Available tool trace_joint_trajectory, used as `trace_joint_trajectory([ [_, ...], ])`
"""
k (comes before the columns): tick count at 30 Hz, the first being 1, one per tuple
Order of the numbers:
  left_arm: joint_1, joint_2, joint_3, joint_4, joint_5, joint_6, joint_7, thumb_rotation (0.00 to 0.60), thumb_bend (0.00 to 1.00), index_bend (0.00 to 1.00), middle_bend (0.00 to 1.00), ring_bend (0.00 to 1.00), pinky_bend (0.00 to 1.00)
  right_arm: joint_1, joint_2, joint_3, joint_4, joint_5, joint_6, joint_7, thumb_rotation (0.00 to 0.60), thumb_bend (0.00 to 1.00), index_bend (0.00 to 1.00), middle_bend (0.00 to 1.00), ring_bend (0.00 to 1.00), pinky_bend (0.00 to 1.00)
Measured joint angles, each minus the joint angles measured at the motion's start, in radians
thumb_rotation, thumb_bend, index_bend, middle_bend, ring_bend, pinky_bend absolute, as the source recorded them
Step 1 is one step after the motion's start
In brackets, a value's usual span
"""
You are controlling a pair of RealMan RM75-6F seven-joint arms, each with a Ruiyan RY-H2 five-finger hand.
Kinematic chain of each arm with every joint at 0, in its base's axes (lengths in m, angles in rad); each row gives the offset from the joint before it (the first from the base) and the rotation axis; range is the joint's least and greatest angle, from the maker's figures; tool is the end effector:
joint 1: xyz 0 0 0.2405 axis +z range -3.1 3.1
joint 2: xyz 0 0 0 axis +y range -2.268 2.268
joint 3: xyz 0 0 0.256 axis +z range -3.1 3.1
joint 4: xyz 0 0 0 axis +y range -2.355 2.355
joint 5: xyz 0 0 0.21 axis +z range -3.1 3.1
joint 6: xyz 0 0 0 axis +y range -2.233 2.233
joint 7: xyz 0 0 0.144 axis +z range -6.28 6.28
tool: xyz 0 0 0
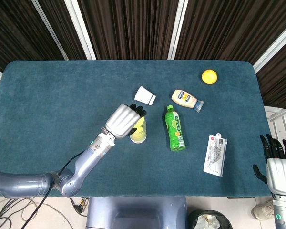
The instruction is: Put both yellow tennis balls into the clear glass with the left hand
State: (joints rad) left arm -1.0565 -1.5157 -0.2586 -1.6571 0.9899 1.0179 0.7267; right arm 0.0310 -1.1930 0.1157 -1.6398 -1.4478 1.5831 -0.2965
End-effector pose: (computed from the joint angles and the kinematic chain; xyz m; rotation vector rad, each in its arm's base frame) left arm -0.0026 0.3568 0.0028 -2.0157 -0.4598 -1.0367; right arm -0.3062 -0.1756 0.1586 1.2747 -0.7116 0.7708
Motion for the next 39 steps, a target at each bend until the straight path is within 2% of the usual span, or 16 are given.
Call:
trace_joint_trajectory([
  [7, -0.006, 0.003, 0.005, -0.011, -0.024, 0.004, 0.011, 0.6, 0.13, 0.4, 0.31, 0.25, 0.48, -0.001, 0.003, 0.002, -0.003, 0.0, 0.004, 0.003, 0.6, 0.34, 0.03, 0.08, 0.12, 0.06],
  [16, -0.013, 0.025, 0.005, -0.061, -0.087, 0.017, 0.041, 0.6, 0.03, 0.33, 0.18, 0.13, 0.29, -0.006, 0.003, 0.006, -0.007, -0.006, 0.019, 0.009, 0.6, 0.34, 0.03, 0.08, 0.12, 0.06],
  [22, -0.026, 0.044, 0.006, -0.099, -0.163, 0.024, 0.076, 0.6, 0.02, 0.31, 0.13, 0.1, 0.27, -0.008, 0.007, 0.007, -0.012, -0.006, 0.023, 0.009, 0.6, 0.34, 0.03, 0.08, 0.12, 0.06],
  [33, -0.01, 0.098, 0.012, -0.16, -0.115, 0.059, 0.04, 0.6, 0.02, 0.29, 0.13, 0.1, 0.25, -0.008, 0.006, 0.006, -0.014, -0.005, 0.021, 0.007, 0.6, 0.34, 0.03, 0.08, 0.12, 0.06],
  [36, 0.032, 0.15, 0.041, -0.228, -0.095, 0.099, 0.037, 0.6, 0.02, 0.27, 0.12, 0.1, 0.24, -0.011, 0.01, 0.007, -0.019, -0.006, 0.026, 0.011, 0.6, 0.34, 0.03, 0.07, 0.12, 0.06],
  [39, 0.099, 0.224, 0.1, -0.298, -0.053, 0.169, 0.052, 0.6, 0.02, 0.25, 0.11, 0.09, 0.22, -0.011, 0.012, 0.007, -0.02, -0.008, 0.027, 0.008, 0.6, 0.34, 0.03, 0.08, 0.12, 0.06],
])
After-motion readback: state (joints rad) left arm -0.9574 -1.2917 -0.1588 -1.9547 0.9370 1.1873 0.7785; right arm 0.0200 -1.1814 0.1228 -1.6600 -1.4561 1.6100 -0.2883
